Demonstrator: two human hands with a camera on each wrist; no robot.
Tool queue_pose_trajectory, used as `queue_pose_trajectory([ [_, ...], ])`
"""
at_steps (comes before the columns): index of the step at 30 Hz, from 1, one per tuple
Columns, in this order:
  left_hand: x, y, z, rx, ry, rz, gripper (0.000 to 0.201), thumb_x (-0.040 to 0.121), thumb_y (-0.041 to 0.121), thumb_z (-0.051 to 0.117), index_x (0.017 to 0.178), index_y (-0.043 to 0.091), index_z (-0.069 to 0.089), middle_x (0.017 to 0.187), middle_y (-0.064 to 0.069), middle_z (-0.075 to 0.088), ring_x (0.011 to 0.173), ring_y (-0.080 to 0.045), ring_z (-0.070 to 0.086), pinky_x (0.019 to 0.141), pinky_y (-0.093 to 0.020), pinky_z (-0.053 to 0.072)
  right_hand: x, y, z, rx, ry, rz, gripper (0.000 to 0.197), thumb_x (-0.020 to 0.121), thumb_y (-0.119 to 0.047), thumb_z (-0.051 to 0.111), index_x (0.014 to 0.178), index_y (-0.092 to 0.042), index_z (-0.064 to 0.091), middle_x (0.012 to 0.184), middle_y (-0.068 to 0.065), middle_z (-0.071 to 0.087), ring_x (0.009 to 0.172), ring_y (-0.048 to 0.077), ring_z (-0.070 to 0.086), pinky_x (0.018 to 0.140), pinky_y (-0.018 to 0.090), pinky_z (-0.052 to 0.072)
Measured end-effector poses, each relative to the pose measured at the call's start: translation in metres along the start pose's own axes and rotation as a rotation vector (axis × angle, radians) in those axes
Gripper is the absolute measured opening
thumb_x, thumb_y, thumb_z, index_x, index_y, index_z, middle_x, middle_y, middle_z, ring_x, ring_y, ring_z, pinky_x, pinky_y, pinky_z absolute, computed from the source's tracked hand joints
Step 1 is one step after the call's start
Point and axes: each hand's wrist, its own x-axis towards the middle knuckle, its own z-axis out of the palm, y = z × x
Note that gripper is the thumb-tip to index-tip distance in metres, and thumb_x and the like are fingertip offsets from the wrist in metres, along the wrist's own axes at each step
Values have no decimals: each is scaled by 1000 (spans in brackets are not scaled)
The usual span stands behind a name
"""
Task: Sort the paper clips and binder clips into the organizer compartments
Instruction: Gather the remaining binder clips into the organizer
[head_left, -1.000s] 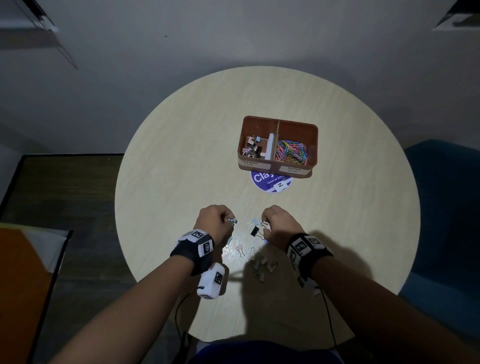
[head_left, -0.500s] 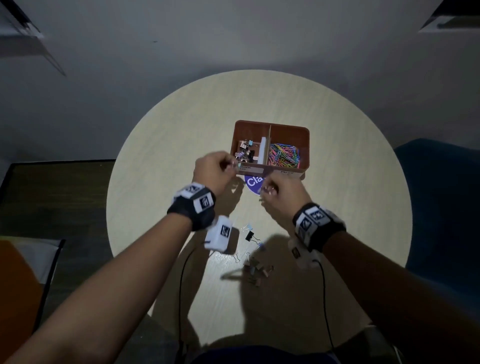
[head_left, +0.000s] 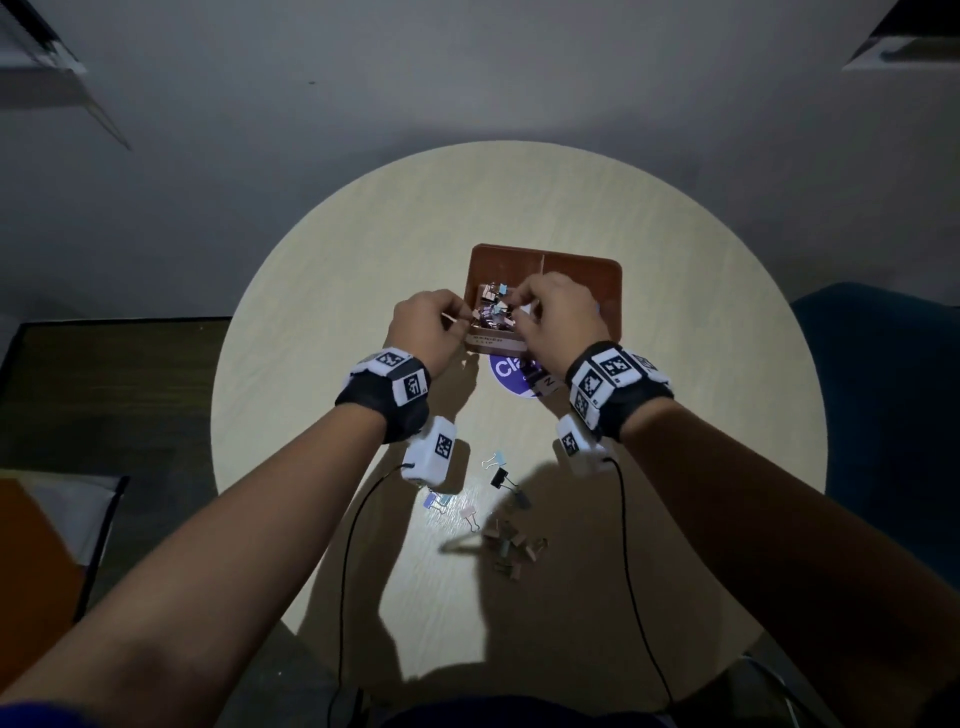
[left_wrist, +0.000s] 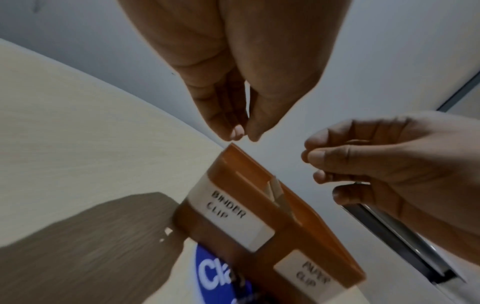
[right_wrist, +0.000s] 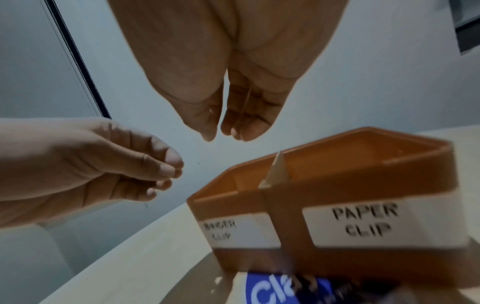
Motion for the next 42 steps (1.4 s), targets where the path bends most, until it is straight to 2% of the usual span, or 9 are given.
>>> queue_pose_trajectory([
  [5, -59, -37, 8, 124, -285, -3, 9, 88, 19, 64, 91, 23, 71, 90, 10, 65, 76, -6, 60, 72, -25, 50, -53, 14, 33, -8, -255, -7, 16, 88, -10, 56, 87, -22, 66, 92, -4, 64, 84, 15, 59, 75, 30, 50],
  [7, -85, -56, 16, 219, -439, -4, 16, 85, 25, 67, 98, 33, 70, 99, 12, 60, 86, -6, 60, 79, -26, 52, -71, 21, 47, -44, -455, -17, 24, 89, -7, 51, 99, -20, 69, 102, 0, 65, 94, 19, 61, 85, 34, 52],
  [9, -105, -77, 27, 350, -577, 48, 33, 80, 27, 71, 112, 34, 65, 112, 8, 54, 101, -11, 55, 91, -30, 49, -86, 27, 56, -97, -624, -29, 35, 87, -1, 50, 112, -19, 67, 116, 2, 60, 108, 20, 57, 97, 31, 46],
  [13, -135, -106, 44, 329, -612, 76, 54, 72, 39, 79, 121, 35, 57, 122, 7, 42, 111, -15, 44, 93, -36, 47, -113, 34, 72, -161, -759, -59, 50, 81, -9, 63, 127, -28, 57, 130, -4, 44, 118, 17, 42, 102, 32, 41],
  [18, -147, -111, 56, 341, -536, 175, 44, 77, 17, 74, 118, 28, 62, 121, 4, 48, 104, -19, 49, 86, -36, 49, -127, 38, 88, -192, -711, -107, 40, 86, -8, 60, 123, -23, 61, 126, 0, 45, 115, 23, 44, 97, 38, 45],
  [21, -147, -112, 58, 302, -502, 171, 36, 80, 9, 68, 114, 22, 67, 116, 1, 56, 101, -21, 54, 87, -34, 48, -128, 39, 90, -159, -657, -85, 33, 84, -6, 59, 115, -17, 65, 120, 5, 49, 108, 27, 51, 92, 34, 46],
  [26, -148, -113, 58, 271, -491, 106, 28, 81, 14, 70, 107, 24, 65, 110, 3, 52, 95, -17, 55, 82, -26, 46, -125, 41, 88, -182, -644, -6, 28, 85, -11, 61, 112, -17, 61, 117, 4, 46, 99, 26, 57, 77, 27, 41],
  [32, -148, -114, 58, 221, -472, 96, 20, 74, 10, 67, 83, 22, 53, 93, 6, 51, 80, -17, 55, 73, -29, 48, -122, 41, 86, -191, -639, 7, 28, 86, -10, 60, 114, -14, 62, 119, 5, 52, 108, 24, 55, 83, 27, 42],
  [42, -129, -111, 59, 193, -424, 55, 16, 83, 12, 62, 89, 23, 53, 88, 3, 53, 80, -17, 55, 65, -23, 38, -121, 47, 79, -243, -600, 106, 31, 85, -11, 60, 115, -13, 58, 117, 8, 56, 106, 29, 56, 83, 31, 45],
])
